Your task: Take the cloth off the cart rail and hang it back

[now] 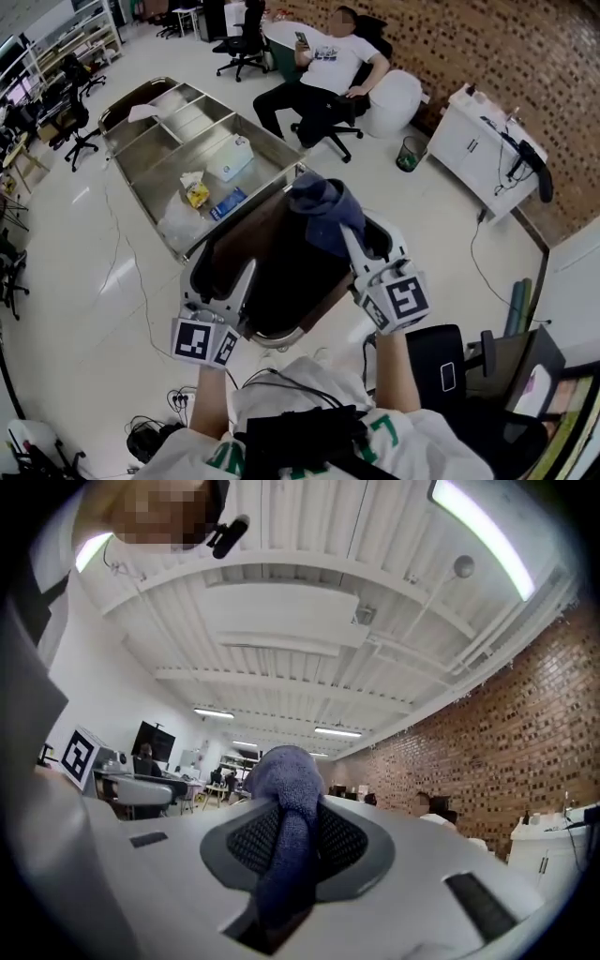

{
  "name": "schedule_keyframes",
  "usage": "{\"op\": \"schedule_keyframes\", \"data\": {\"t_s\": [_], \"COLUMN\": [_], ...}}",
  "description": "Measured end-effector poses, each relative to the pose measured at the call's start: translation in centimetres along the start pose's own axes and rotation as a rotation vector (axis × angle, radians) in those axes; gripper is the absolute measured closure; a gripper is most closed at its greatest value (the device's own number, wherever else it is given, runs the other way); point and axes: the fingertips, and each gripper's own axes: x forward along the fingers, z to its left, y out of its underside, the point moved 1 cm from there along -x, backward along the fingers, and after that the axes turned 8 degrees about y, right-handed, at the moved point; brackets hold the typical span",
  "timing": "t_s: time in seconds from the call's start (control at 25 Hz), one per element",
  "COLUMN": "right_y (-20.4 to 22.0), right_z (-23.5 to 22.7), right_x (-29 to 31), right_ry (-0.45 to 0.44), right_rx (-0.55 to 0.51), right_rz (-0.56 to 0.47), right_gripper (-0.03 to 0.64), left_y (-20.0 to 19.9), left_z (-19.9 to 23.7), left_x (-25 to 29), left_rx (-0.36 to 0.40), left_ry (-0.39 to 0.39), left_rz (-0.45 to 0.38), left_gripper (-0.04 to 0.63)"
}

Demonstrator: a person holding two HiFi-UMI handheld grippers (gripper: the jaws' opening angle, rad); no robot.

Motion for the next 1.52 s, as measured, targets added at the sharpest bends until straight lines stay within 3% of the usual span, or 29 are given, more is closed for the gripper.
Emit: {"op": "schedule_keyframes", "data": {"t_s": [0.28, 0.48, 0.68, 0.88, 1.12, 1.4, 1.52], "right_y": [1.2, 1.2, 1.4, 2.8, 5.7, 5.0, 7.9], "right_z": [3.8, 3.7, 3.1, 3.1, 5.1, 10.4, 12.9], "right_x": [-2.0, -1.9, -1.7, -1.0, 4.4, 14.1, 17.0], "right_ry": [-0.024, -0.026, -0.018, -0.038, -0.171, -0.387, -0.494], "right_rx": [0.038, 0.057, 0.04, 0.023, -0.11, -0.306, -0.349], "right_rz": [-0.034, -0.036, -0.029, 0.006, 0.156, 0.149, 0.271], "right_gripper": [0.515, 0.515, 0.515, 0.515, 0.514, 0.511, 0.508], "left_y": [-0.2, 0.5, 0.3, 0.5, 0.2, -0.2, -0.4], "left_z": [0.5, 0.5, 1.0, 1.3, 2.2, 3.7, 4.4], "left_x": [-0.4, -0.6, -0.7, -1.1, -2.2, -4.9, -6.0], "left_rx": [0.004, 0.01, -0.044, -0.041, -0.031, -0.018, -0.01], "left_ry": [-0.037, -0.02, -0.044, -0.062, -0.101, -0.177, -0.21], "left_rz": [-0.005, 0.017, -0.021, -0.016, -0.019, -0.023, -0.021], "left_gripper": [0.275, 0.276, 0.278, 0.284, 0.284, 0.284, 0.284]}}
